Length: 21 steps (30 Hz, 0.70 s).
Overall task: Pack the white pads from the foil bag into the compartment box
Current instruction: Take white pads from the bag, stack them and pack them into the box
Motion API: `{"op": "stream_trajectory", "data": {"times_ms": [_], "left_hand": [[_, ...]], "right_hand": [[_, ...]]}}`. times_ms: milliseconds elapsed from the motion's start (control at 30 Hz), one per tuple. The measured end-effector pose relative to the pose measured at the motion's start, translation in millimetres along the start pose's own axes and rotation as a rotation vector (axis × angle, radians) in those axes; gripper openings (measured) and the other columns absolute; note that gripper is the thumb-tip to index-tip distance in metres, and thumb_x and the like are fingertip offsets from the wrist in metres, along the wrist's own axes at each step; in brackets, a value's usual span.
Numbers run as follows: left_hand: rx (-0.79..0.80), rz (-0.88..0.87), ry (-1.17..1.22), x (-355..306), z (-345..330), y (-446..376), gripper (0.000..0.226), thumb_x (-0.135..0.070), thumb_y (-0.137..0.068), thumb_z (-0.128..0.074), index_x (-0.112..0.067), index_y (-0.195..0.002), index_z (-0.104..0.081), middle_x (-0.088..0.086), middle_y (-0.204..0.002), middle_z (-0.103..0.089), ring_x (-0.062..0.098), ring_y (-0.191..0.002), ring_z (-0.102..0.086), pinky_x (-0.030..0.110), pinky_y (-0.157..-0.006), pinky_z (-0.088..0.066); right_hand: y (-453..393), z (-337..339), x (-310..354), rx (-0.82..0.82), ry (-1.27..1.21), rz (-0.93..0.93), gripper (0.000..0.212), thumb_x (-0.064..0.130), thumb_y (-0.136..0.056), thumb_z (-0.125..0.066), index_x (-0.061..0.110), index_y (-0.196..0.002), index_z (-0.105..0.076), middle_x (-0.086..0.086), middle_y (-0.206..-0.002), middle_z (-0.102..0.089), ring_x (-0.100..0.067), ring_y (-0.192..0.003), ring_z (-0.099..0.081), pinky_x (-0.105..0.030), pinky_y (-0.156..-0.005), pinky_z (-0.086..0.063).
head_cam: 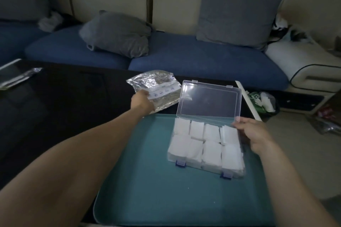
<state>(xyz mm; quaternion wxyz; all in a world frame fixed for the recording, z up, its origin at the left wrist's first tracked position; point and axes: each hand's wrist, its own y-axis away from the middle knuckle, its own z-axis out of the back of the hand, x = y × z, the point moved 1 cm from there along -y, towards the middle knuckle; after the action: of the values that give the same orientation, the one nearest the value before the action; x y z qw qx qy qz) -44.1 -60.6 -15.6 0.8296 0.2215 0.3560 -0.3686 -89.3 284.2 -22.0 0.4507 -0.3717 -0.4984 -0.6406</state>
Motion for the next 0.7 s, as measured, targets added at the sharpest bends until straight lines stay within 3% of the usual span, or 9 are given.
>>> {"op": "stream_trajectory", "data": {"times_ms": [100, 200, 267, 467, 533, 633, 700], "left_hand": [[0.069, -0.063, -0.151, -11, -19, -3, 0.043, -0.017, -0.080, -0.077, -0.028, -0.119, -0.066, 0.007, -0.131, -0.057, 0.026, -0.120, -0.054, 0.038, -0.104, -0.046], [0.034, -0.127, -0.391, -21, -32, -2, 0.038, -0.035, -0.083, -0.074, -0.042, -0.120, -0.063, 0.010, -0.141, -0.039, 0.031, -0.135, -0.030, 0.041, -0.112, -0.026], [0.013, -0.199, -0.433, -24, -37, -4, 0.039, -0.036, -0.082, -0.073, -0.043, -0.120, -0.064, 0.010, -0.150, -0.030, 0.032, -0.142, -0.019, 0.044, -0.114, -0.019], [0.150, -0.361, -0.535, -31, -46, -6, 0.031, -0.025, -0.092, -0.058, -0.035, -0.121, -0.065, 0.005, -0.161, -0.021, 0.034, -0.150, -0.001, 0.051, -0.119, -0.007], [0.064, -0.413, -0.438, -30, -40, -7, 0.035, -0.022, -0.094, -0.052, -0.028, -0.127, -0.064, 0.010, -0.159, -0.027, 0.035, -0.150, -0.009, 0.051, -0.118, -0.011], [-0.153, -0.444, -0.078, -26, -21, 5, 0.034, -0.009, -0.090, -0.046, -0.016, -0.111, -0.071, 0.008, -0.124, -0.063, 0.032, -0.122, -0.050, 0.043, -0.102, -0.040], [-0.057, -0.309, 0.133, -22, -12, 20, 0.029, -0.013, -0.093, -0.044, -0.014, -0.107, -0.070, 0.005, -0.106, -0.068, 0.023, -0.098, -0.062, 0.034, -0.085, -0.048]], "right_hand": [[-1, -2, -2, 0.004, -0.047, 0.023, 0.020, 0.003, -0.084, -0.075, 0.016, -0.100, -0.075, -0.007, -0.100, -0.074, -0.025, -0.093, -0.070, -0.038, -0.088, -0.057], [1, -6, -4, 0.021, -0.072, 0.048, 0.021, 0.004, -0.086, -0.075, 0.018, -0.102, -0.074, -0.006, -0.098, -0.074, -0.022, -0.088, -0.070, -0.029, -0.074, -0.054], [0, -9, -7, 0.032, -0.078, 0.052, 0.019, 0.005, -0.086, -0.075, 0.020, -0.098, -0.074, -0.006, -0.101, -0.075, -0.023, -0.090, -0.071, -0.028, -0.074, -0.053], [4, -14, -5, 0.028, -0.095, 0.097, 0.020, 0.003, -0.087, -0.074, 0.020, -0.098, -0.072, -0.006, -0.102, -0.073, -0.021, -0.093, -0.068, -0.027, -0.075, -0.052], [4, -14, -5, 0.028, -0.110, 0.109, 0.020, 0.002, -0.087, -0.073, 0.018, -0.099, -0.072, -0.007, -0.102, -0.073, -0.023, -0.093, -0.069, -0.030, -0.079, -0.053], [7, -14, -3, 0.042, -0.132, 0.112, 0.021, 0.001, -0.088, -0.071, 0.015, -0.104, -0.072, -0.005, -0.098, -0.073, -0.018, -0.084, -0.068, -0.025, -0.069, -0.052], [12, -15, -1, 0.078, -0.137, 0.124, 0.023, 0.004, -0.089, -0.071, 0.014, -0.109, -0.071, -0.003, -0.099, -0.073, -0.016, -0.086, -0.069, -0.024, -0.069, -0.051]]}}
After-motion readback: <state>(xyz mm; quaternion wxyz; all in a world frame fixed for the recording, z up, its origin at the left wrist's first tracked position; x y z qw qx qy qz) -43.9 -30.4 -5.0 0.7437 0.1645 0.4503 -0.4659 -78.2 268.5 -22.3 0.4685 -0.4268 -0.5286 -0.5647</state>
